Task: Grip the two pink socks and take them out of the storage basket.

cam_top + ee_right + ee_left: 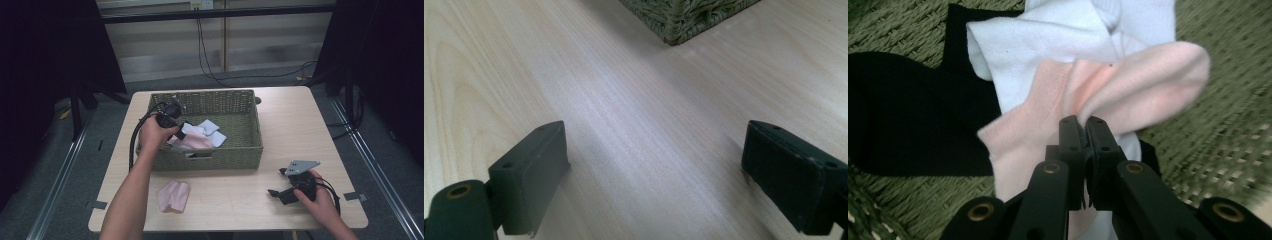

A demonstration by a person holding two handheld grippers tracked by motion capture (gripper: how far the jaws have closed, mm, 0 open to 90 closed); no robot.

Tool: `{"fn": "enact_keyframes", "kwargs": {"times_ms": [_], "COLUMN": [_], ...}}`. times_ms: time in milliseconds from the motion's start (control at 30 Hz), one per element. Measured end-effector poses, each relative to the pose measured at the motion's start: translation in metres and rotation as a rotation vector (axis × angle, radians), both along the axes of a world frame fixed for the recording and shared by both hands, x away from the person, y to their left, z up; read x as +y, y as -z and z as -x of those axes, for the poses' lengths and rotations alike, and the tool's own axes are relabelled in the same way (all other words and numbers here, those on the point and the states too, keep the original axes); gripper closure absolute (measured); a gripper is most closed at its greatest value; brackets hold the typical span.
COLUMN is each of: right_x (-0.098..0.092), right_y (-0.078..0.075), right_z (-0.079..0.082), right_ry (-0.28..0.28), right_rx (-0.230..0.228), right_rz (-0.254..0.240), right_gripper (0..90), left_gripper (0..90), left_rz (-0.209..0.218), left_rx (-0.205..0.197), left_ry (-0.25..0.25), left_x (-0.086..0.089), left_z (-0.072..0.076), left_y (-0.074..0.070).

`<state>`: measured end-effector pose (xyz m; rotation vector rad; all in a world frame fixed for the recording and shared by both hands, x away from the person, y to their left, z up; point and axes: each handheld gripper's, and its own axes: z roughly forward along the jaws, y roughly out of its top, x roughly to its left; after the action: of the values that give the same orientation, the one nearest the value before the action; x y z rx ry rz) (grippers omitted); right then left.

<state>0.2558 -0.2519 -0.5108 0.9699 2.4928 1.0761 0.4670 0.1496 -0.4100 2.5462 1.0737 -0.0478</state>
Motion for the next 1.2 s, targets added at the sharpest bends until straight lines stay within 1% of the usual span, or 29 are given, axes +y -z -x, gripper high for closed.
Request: {"fn": "enact_keyframes", "kwargs": {"times_ms": [33, 67, 100, 133, 200, 233, 267, 333, 400, 433, 467, 500, 533, 567, 600, 667, 700, 733, 767, 800, 833, 867, 933, 1033, 1200], "right_x": [0.0, 0.0, 0.0, 0.0, 0.0, 0.0, 0.0, 0.0, 0.0, 0.0, 0.0, 0.0, 0.0, 0.0, 0.0, 0.0, 0.0, 0.0, 0.0, 0.0, 0.0, 0.0, 0.0, 0.0, 0.0], "right_y": [0.0, 0.0, 0.0, 0.0, 0.0, 0.0, 0.0, 0.0, 0.0, 0.0, 0.0, 0.0, 0.0, 0.0, 0.0, 0.0, 0.0, 0.0, 0.0, 0.0, 0.0, 0.0, 0.0, 0.0, 0.0], "right_z": [0.0, 0.0, 0.0, 0.0, 0.0, 0.0, 0.0, 0.0, 0.0, 0.0, 0.0, 0.0, 0.0, 0.0, 0.0, 0.0, 0.0, 0.0, 0.0, 0.0, 0.0, 0.0, 0.0, 0.0, 0.0], "right_ry": [0.0, 0.0, 0.0, 0.0, 0.0, 0.0, 0.0, 0.0, 0.0, 0.0, 0.0, -0.001, -0.001, -0.001, -0.001, -0.001, -0.001, -0.001, -0.001, -0.001, -0.001, -0.001, -0.001, -0.001, -0.001], "right_rx": [0.0, 0.0, 0.0, 0.0, 0.0, 0.0, 0.0, 0.0, 0.0, 0.0, 0.0, -0.003, -0.003, -0.003, -0.003, -0.003, -0.003, -0.003, -0.003, -0.003, -0.003, -0.003, -0.003, -0.003, -0.003], "right_rz": [0.0, 0.0, 0.0, 0.0, 0.0, 0.0, 0.0, 0.0, 0.0, 0.0, 0.0, 0.0, 0.0, 0.0, 0.0, 0.0, 0.0, 0.0, 0.0, 0.0, 0.0, 0.0, 0.0, 0.0, 0.0], "right_gripper": [10.6, 10.6, 10.6, 10.6, 10.6, 10.6, 10.6, 10.6, 10.5, 10.5, 10.5, 10.6, 10.6, 10.6, 10.6, 10.6, 10.6, 10.6, 10.6, 10.6, 10.5, 10.5, 10.6, 10.5, 10.6], "left_gripper": [87.3, 87.4, 87.4, 87.4, 87.4, 87.4, 87.4, 87.4, 87.4, 87.5, 87.5, 87.5, 87.5, 87.5, 87.5, 87.5, 87.5, 87.5, 87.6, 87.6, 87.6, 87.6, 87.6, 87.6, 87.6], "left_rz": [0.009, 0.009, 0.012, 0.019, 0.048, 0.059, 0.059, 0.057, 0.063, 0.065, 0.065, 0.066, 0.066, 0.07, 0.07, 0.073, 0.077, 0.077, 0.079, 0.086, 0.089, 0.089, 0.109, 0.119, 0.124], "left_rx": [-0.001, -0.001, 0.003, -0.003, 0.008, 0.006, 0.006, 0.01, 0.003, 0.004, 0.004, 0.005, 0.005, 0.005, 0.005, 0.007, 0.01, 0.01, 0.011, 0.014, 0.014, 0.014, 0.013, 0.022, 0.022], "left_ry": [-0.001, -0.001, 0.0, -0.004, 0.0, -0.007, -0.007, -0.01, -0.015, -0.024, -0.024, -0.023, -0.023, -0.022, -0.022, -0.021, -0.026, -0.026, -0.022, -0.031, -0.023, -0.023, -0.03, -0.03, -0.033], "left_x": [0.002, 0.002, 0.003, 0.004, 0.007, 0.009, 0.009, 0.01, 0.013, 0.015, 0.015, 0.016, 0.016, 0.016, 0.016, 0.016, 0.016, 0.016, 0.017, 0.016, 0.017, 0.017, 0.018, 0.022, 0.024], "left_z": [0.002, 0.002, 0.002, 0.004, 0.006, 0.009, 0.009, 0.012, 0.014, 0.016, 0.016, 0.018, 0.018, 0.021, 0.021, 0.024, 0.027, 0.027, 0.028, 0.03, 0.031, 0.031, 0.034, 0.035, 0.038], "left_y": [-0.007, -0.007, -0.011, -0.015, -0.023, -0.031, -0.031, -0.041, -0.05, -0.059, -0.059, -0.067, -0.067, -0.073, -0.073, -0.079, -0.084, -0.084, -0.087, -0.089, -0.094, -0.094, -0.098, -0.105, -0.111]}}
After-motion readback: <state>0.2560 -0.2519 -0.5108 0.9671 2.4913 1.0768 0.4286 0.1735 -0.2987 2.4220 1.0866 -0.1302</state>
